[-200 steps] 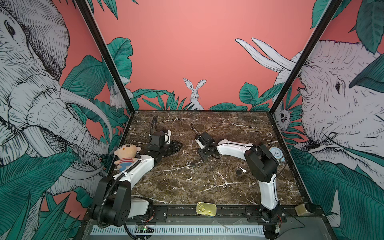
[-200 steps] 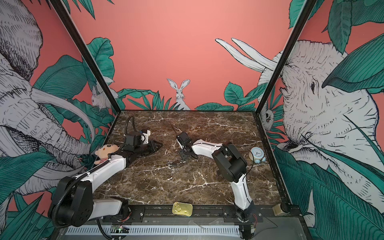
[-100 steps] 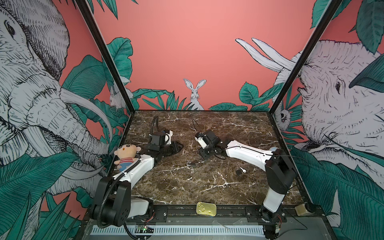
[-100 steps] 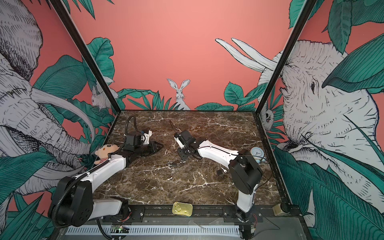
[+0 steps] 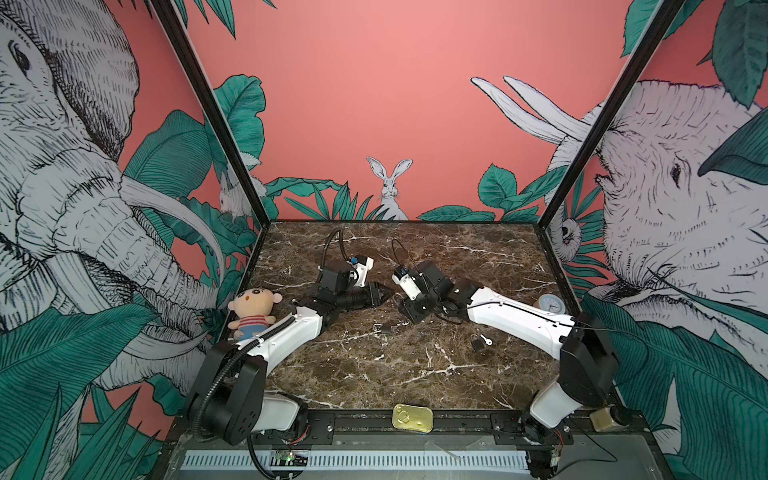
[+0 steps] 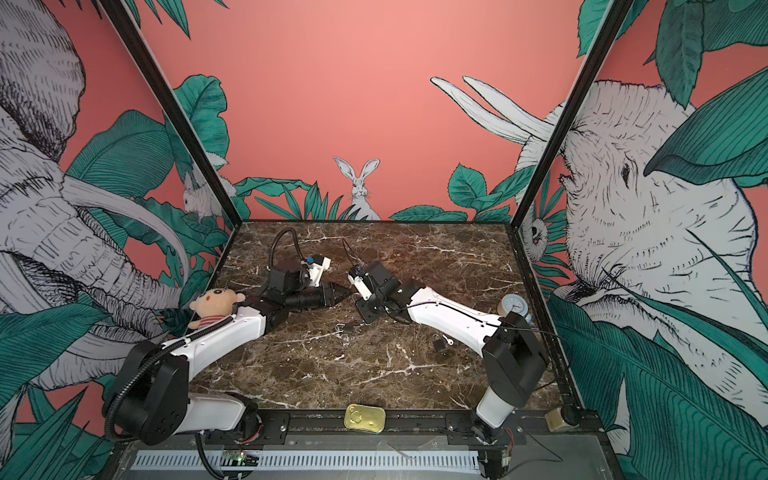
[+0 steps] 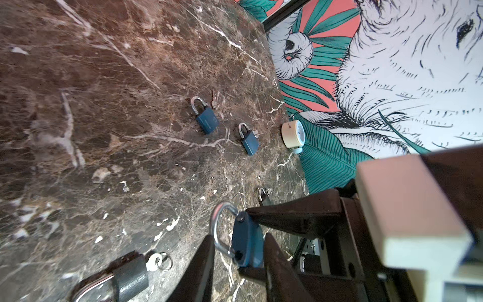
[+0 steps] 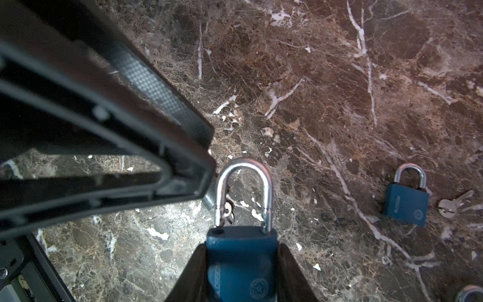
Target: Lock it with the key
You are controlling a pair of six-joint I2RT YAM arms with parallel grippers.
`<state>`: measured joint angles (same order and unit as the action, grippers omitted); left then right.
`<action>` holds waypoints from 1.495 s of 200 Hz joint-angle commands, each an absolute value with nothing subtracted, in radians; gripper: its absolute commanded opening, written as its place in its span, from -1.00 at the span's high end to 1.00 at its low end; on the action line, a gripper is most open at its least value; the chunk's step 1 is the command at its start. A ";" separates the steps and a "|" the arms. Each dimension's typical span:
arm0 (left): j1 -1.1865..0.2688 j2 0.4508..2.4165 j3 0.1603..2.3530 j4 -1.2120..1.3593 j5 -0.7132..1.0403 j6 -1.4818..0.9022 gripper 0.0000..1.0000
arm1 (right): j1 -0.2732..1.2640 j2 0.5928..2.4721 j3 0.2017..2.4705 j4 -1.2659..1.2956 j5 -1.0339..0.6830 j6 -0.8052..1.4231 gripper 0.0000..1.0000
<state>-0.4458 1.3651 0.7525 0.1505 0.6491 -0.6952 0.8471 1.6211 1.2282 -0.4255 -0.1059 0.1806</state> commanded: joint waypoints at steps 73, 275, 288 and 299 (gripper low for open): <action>-0.449 1.405 0.782 0.233 0.698 -0.738 0.31 | 0.864 1.541 1.205 -0.362 -0.106 0.211 0.77; -0.472 1.433 0.794 0.235 0.736 -0.733 0.55 | 0.866 1.536 1.221 -0.340 -0.091 0.206 0.77; -0.474 1.437 0.796 0.239 0.737 -0.737 0.57 | 0.865 1.533 1.220 -0.340 -0.089 0.209 0.77; -0.476 1.440 0.797 0.242 0.740 -0.739 0.58 | 0.866 1.532 1.219 -0.340 -0.086 0.208 0.77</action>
